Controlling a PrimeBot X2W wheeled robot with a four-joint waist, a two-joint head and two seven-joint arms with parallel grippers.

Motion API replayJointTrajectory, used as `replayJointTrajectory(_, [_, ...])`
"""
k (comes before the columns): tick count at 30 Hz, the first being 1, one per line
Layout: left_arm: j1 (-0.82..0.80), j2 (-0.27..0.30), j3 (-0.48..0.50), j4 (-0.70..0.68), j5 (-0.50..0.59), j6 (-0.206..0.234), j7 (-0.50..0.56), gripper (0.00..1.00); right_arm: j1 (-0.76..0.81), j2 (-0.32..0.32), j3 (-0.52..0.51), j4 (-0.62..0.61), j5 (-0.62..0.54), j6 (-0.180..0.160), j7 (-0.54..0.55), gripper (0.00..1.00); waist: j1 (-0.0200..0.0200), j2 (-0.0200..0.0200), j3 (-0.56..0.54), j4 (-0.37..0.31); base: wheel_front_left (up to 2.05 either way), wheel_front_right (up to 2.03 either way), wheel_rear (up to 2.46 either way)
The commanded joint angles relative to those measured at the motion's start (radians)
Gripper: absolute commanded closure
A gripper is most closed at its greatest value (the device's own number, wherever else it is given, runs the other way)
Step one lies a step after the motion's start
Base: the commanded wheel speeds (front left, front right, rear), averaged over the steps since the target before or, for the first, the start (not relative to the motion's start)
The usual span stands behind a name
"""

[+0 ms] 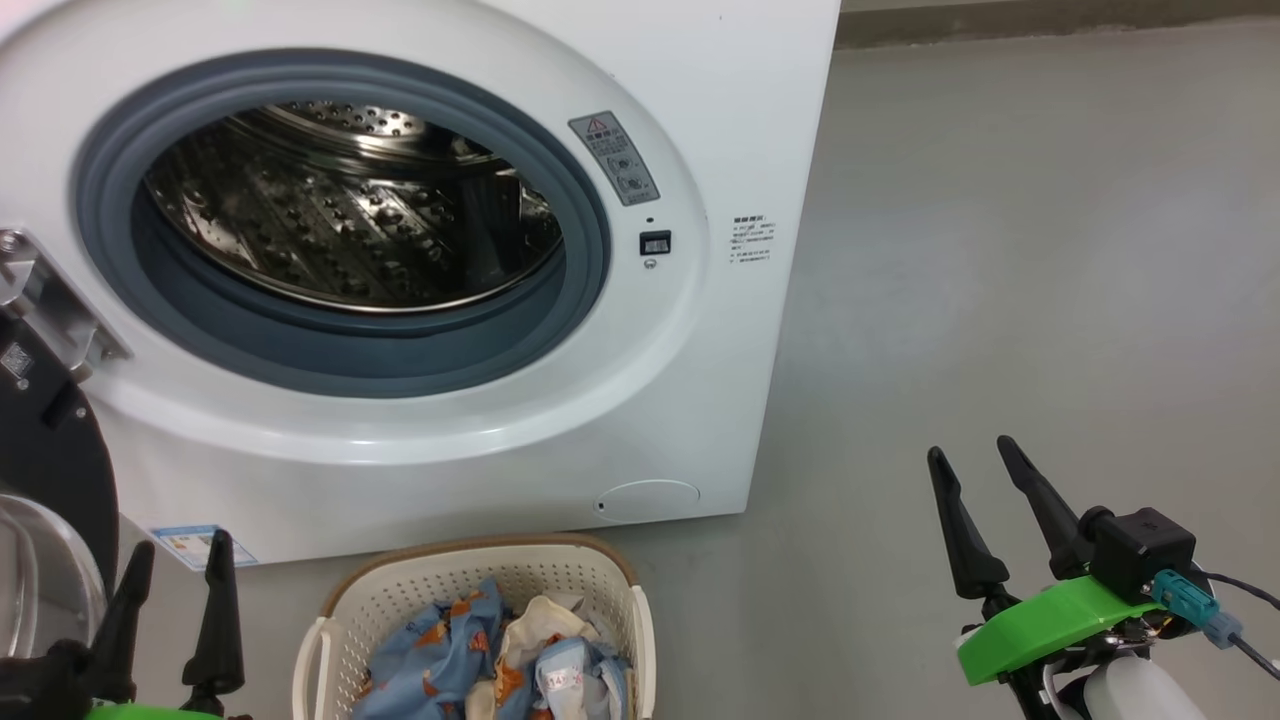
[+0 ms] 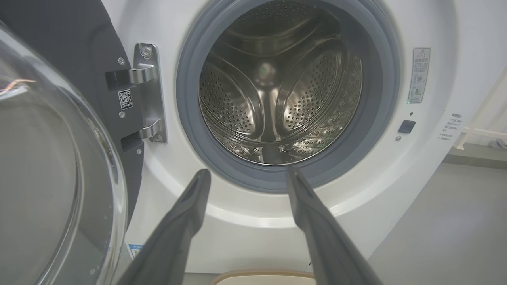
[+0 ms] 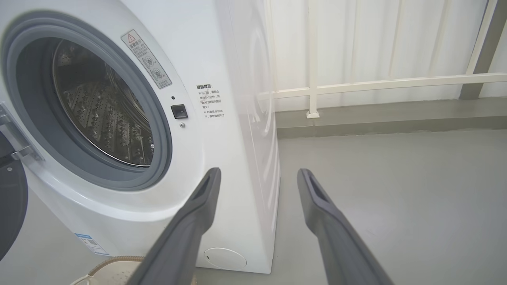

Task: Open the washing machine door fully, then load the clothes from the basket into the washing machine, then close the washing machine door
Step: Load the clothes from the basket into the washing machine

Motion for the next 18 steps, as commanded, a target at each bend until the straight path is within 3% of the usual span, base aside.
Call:
replayJointTrajectory(1, [-0.040, 0.028, 0.029, -0.007, -0.006, -0.004, -0.006, 0.00, -0.036, -0.002, 0.017, -0.026, -0.017, 0.005, -0.012, 0.00, 0.0000, 0.0000, 0.016, -0.007, 0.00, 0.00, 0.00])
replayJointTrajectory(18, [-0.084, 0.084, -0.094, 0.055, -0.107, -0.006, -0.006, 0.00, -0.055, 0.047, -0.006, -0.056, -0.076, 0.005, -0.012, 0.00, 0.0000, 0.0000, 0.136, -0.053, 0.00, 0.00, 0.00])
